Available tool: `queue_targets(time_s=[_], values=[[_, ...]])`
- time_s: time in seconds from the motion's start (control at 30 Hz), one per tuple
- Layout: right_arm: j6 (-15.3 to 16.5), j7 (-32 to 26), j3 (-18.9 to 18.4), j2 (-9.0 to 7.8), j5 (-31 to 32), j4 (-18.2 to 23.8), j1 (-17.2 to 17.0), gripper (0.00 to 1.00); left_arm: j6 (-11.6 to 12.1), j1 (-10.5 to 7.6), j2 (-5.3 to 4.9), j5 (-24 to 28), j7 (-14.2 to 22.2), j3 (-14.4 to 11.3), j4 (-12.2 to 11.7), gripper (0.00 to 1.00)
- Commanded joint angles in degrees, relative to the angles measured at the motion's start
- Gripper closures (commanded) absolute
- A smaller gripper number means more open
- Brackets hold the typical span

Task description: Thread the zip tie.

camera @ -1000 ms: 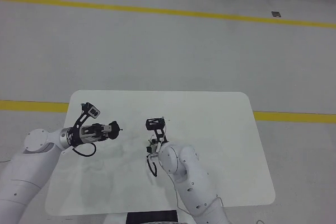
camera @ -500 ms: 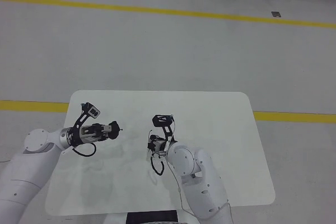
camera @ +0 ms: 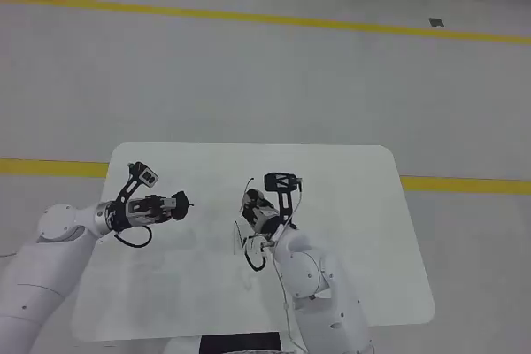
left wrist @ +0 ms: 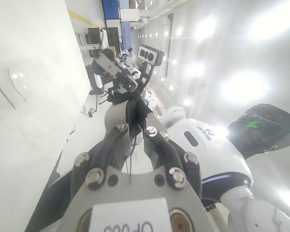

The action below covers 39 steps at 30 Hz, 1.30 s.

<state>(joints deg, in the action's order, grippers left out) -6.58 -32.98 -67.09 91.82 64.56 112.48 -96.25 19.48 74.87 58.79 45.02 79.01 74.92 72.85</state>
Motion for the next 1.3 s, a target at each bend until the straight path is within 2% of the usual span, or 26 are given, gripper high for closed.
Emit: queue_targets(time_s=[0.0, 0.17, 0.27, 0.63, 0.7, 0.77, 1.0, 1.27], values=[[1.2, 5.1, 0.5, -0.15, -0.2, 0.1, -1.5, 1.0, 0.0, 0.0, 0.0, 0.0, 0.0, 0.0, 0.0, 1.0], [4.3, 16.5, 2.8, -0.59, 2.3, 0.3, -4.4, 1.0, 0.0, 0.0, 0.0, 0.0, 0.0, 0.0, 0.0, 1.0], [4.8, 21.6, 3.9, -0.73, 2.8, 0.3, -5.6, 1.0, 0.0, 0.0, 0.0, 0.0, 0.0, 0.0, 0.0, 1.0], [4.8, 21.7, 3.9, -0.74, 2.8, 0.2, -5.6, 1.0, 0.0, 0.0, 0.0, 0.0, 0.0, 0.0, 0.0, 1.0], [5.6, 23.9, 4.4, -0.88, 3.3, 0.4, -5.9, 1.0, 0.0, 0.0, 0.0, 0.0, 0.0, 0.0, 0.0, 1.0], [5.4, 28.5, 5.2, -0.98, 3.7, 0.5, -7.2, 1.0, 0.0, 0.0, 0.0, 0.0, 0.0, 0.0, 0.0, 1.0], [5.1, 43.3, 9.1, -3.21, 6.2, -4.2, -7.1, 1.0, 0.0, 0.0, 0.0, 0.0, 0.0, 0.0, 0.0, 1.0], [3.0, 54.3, 14.7, -6.31, 6.2, -8.3, -4.3, 1.0, 0.0, 0.0, 0.0, 0.0, 0.0, 0.0, 0.0, 1.0]])
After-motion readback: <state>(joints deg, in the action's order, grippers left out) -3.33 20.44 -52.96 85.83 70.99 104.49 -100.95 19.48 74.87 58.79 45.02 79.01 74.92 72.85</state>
